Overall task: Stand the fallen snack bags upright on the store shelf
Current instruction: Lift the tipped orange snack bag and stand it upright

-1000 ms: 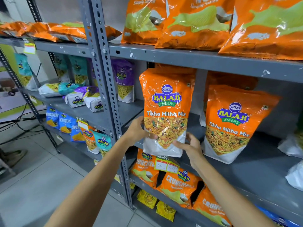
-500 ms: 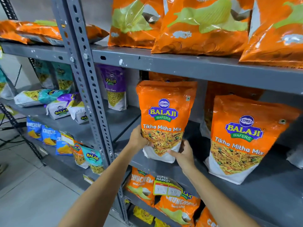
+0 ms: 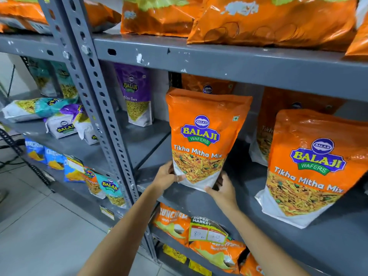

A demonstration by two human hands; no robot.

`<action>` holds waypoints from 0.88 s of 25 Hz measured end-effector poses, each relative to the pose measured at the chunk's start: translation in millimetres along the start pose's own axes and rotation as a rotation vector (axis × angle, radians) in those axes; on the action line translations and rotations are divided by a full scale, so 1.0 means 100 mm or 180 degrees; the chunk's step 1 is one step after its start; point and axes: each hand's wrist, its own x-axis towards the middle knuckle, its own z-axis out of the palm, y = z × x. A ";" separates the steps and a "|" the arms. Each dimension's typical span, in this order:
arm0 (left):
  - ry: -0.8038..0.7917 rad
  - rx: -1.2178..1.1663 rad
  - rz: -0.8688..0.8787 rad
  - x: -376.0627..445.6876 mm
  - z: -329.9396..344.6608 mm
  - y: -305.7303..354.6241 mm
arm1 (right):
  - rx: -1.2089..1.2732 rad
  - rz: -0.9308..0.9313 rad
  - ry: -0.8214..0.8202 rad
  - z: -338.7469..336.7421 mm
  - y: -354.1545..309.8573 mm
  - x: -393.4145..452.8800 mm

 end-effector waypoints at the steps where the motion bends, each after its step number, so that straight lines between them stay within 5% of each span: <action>1: 0.0027 -0.0078 -0.0029 0.02 -0.03 0.01 | -0.0066 -0.0031 -0.0023 0.02 -0.02 0.01; 11: 0.0405 -0.0291 -0.0029 0.09 -0.22 -0.04 | -0.0909 -0.0097 -0.0164 0.28 -0.16 0.12; 14: 0.0564 -0.0291 0.0054 -0.02 -0.15 -0.03 | -0.0483 -0.0088 -0.0135 0.23 -0.17 0.03; 18: 0.1799 -0.0123 0.0263 -0.31 0.14 -0.06 | -0.0254 -0.0465 0.1026 0.01 -0.12 -0.25; 22: 0.1559 0.0113 0.0616 -0.51 0.60 0.04 | -0.0374 -0.1073 0.1805 -0.41 -0.09 -0.56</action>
